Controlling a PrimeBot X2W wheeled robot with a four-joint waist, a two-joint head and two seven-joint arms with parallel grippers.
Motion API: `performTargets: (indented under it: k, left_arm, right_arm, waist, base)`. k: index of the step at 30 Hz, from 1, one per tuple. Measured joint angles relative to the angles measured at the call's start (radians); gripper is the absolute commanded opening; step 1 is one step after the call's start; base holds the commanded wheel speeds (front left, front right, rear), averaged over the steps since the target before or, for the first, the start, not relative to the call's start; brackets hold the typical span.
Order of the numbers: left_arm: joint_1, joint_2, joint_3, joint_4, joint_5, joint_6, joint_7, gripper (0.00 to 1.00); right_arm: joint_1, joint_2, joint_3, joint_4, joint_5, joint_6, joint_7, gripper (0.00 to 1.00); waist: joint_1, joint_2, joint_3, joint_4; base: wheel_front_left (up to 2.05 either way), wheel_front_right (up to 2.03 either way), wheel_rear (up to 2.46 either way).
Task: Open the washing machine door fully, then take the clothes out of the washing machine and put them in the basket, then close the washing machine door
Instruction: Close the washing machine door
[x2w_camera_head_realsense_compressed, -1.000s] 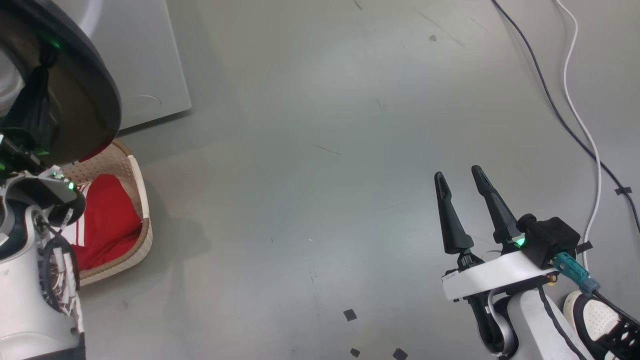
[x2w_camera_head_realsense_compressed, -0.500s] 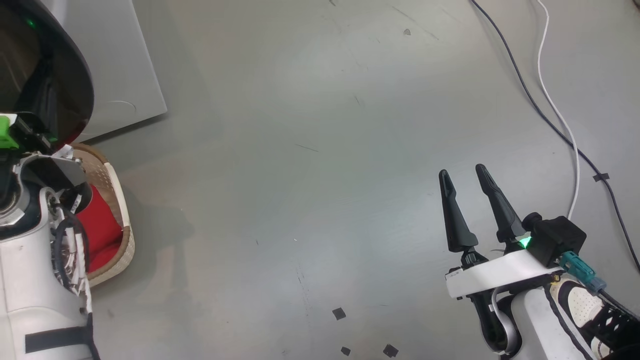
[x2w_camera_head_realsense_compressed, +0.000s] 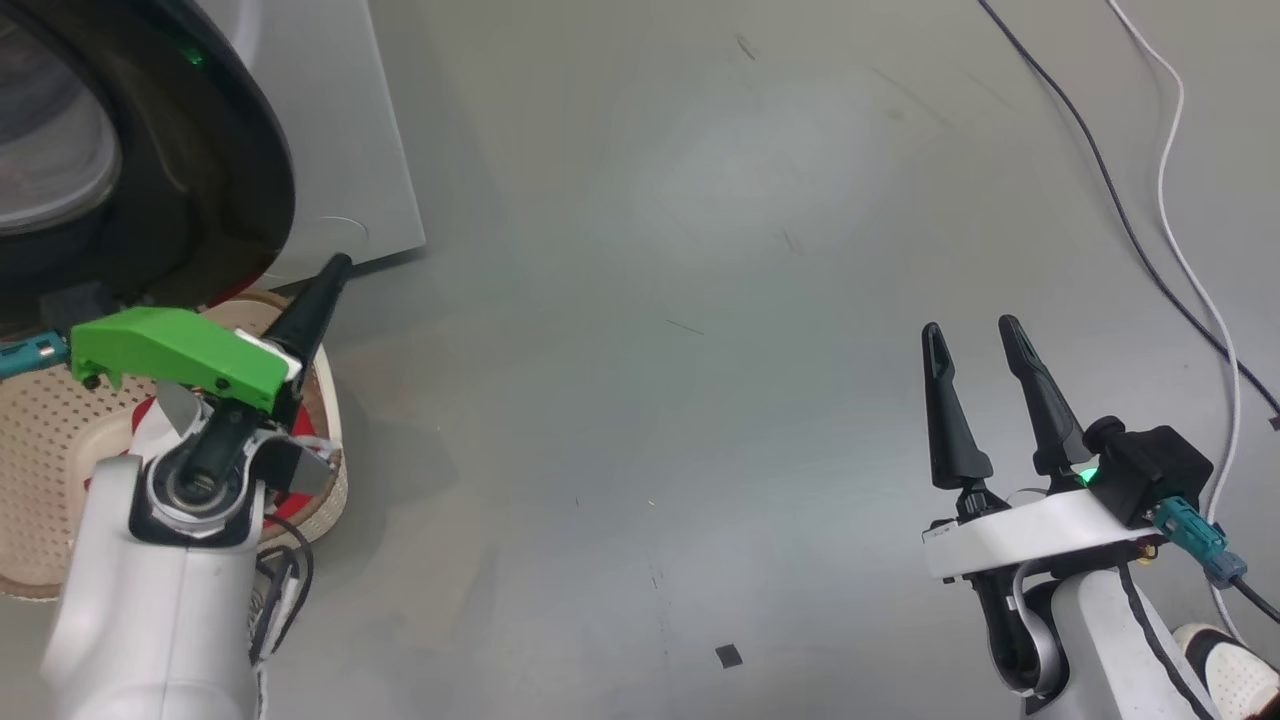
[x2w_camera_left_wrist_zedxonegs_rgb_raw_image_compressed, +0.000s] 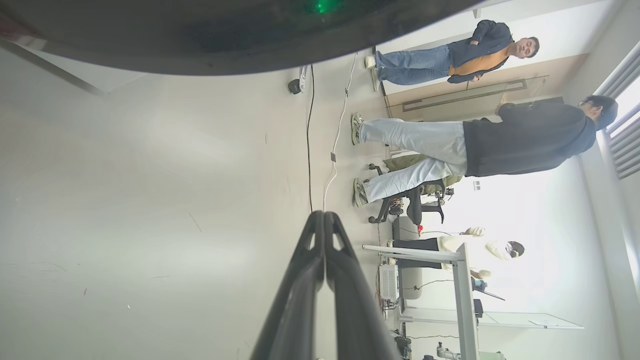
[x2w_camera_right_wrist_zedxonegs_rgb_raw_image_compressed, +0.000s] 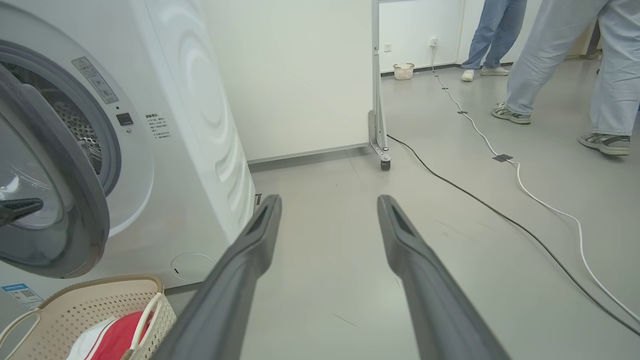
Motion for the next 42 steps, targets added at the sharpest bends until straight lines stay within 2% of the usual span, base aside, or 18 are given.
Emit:
performTargets:
  k: [4,8,16,28,34,42]
  left_arm:
    - [0.047,0.018,-0.063,0.002,0.065,-0.069,0.008,0.0]
    - [0.086,0.049,-0.118,-0.007,0.158,-0.094,-0.007,0.0]
    - [0.155,0.095,-0.202,-0.071,0.338,-0.095,-0.119,0.0]
    - [0.254,0.144,-0.287,-0.157,0.558,-0.095,-0.369,0.0]
    - [0.331,0.146,-0.262,-0.178,0.595,-0.095,-0.495,0.0]
    - [0.379,0.164,-0.257,-0.192,0.666,-0.095,-0.593,0.0]
  right_arm:
    - [0.0,-0.004,-0.011,0.001,-0.013,0.0,0.0,1.0]
    - [0.001,-0.02,-0.018,0.003,-0.026,0.0,0.0,1.0]
    - [0.015,-0.05,-0.032,0.006,-0.044,0.0,0.0,1.0]
    - [0.048,-0.066,-0.043,0.007,-0.049,0.0,0.0,1.0]
    - [0.062,-0.059,-0.039,0.009,-0.049,0.0,0.0,1.0]
    - [0.08,-0.054,-0.037,0.007,-0.049,0.0,0.0,1.0]
  waist:
    - [0.0,0.0,-0.026,0.036]
    - [0.0,0.0,-0.054,0.074]
    - [0.0,0.0,-0.11,0.158]
    - [0.0,0.0,-0.181,0.287]
    - [0.0,0.0,-0.217,0.33]
    - [0.0,0.0,-0.236,0.367]
  base:
    - [0.0,0.0,0.0]
    - [0.0,0.0,0.0]
    - [0.0,0.0,0.0]
    - [0.0,0.0,0.0]
    - [0.0,0.0,0.0]
    - [0.0,0.0,0.0]
